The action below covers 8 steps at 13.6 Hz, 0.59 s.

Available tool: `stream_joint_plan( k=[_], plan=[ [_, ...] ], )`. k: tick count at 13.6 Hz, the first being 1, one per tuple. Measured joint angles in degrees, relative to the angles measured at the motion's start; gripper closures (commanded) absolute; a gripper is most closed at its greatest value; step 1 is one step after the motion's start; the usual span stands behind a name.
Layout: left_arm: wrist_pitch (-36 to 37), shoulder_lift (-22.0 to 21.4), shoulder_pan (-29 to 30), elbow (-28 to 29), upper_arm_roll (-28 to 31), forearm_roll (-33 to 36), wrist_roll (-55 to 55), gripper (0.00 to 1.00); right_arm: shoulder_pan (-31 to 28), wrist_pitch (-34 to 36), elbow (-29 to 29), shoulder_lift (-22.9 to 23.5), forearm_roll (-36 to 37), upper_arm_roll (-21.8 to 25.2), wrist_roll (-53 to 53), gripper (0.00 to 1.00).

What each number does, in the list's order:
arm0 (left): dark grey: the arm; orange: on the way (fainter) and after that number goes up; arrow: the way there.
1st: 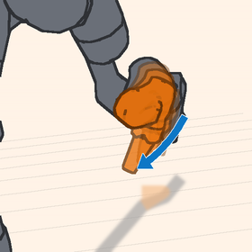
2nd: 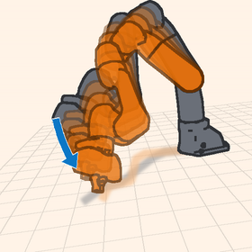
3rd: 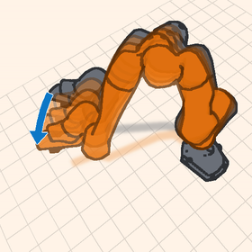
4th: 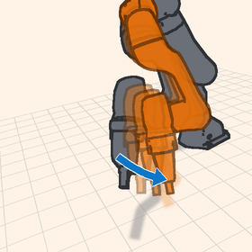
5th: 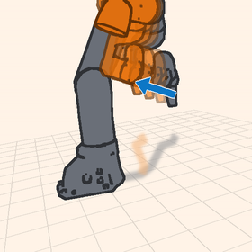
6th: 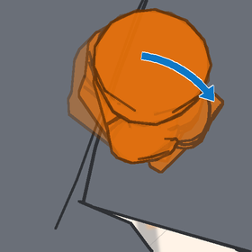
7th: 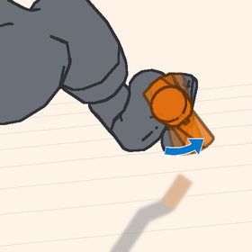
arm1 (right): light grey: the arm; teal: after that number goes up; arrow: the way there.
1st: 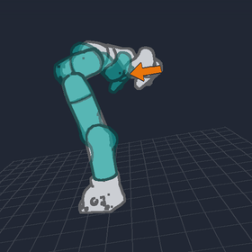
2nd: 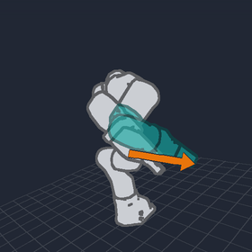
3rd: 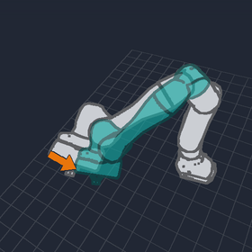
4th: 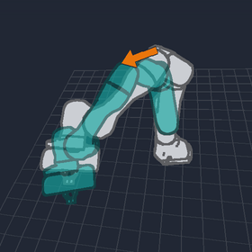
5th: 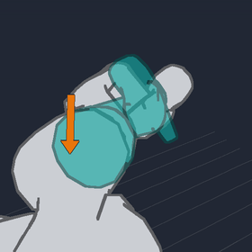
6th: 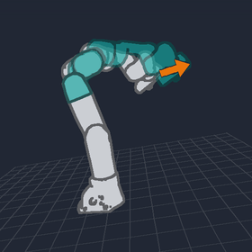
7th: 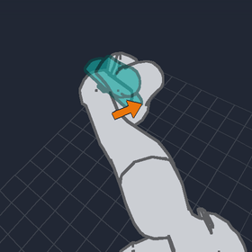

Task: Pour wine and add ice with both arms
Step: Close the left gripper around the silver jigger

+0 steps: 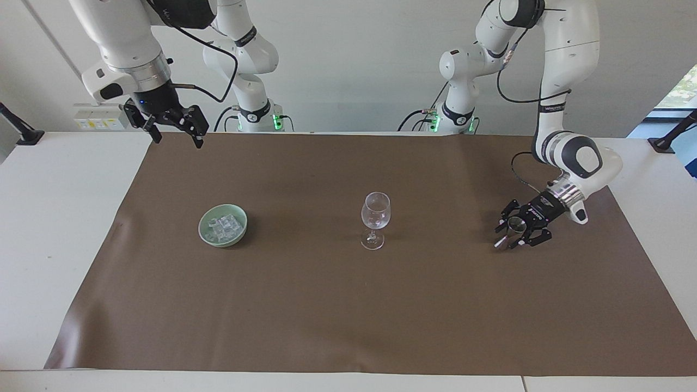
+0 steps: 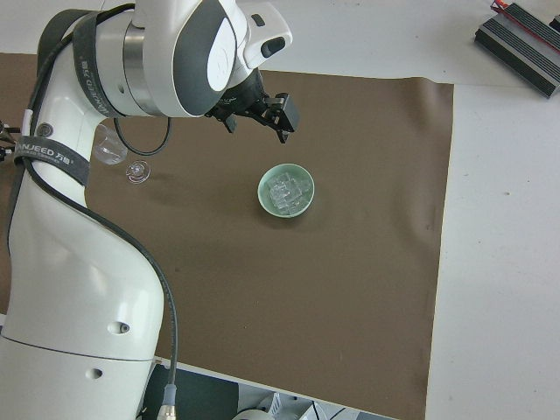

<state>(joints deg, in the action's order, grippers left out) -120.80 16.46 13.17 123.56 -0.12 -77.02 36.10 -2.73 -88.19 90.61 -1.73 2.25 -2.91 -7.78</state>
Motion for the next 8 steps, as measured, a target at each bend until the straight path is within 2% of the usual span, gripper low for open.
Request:
stream_joint_plan(
  k=[8],
  plan=[
    [0.0,0.3,0.0,0.1,0.2,-0.1,0.0,0.50,0.0,0.0,0.0,0.0,0.0,0.0,0.0,0.00]
  ],
)
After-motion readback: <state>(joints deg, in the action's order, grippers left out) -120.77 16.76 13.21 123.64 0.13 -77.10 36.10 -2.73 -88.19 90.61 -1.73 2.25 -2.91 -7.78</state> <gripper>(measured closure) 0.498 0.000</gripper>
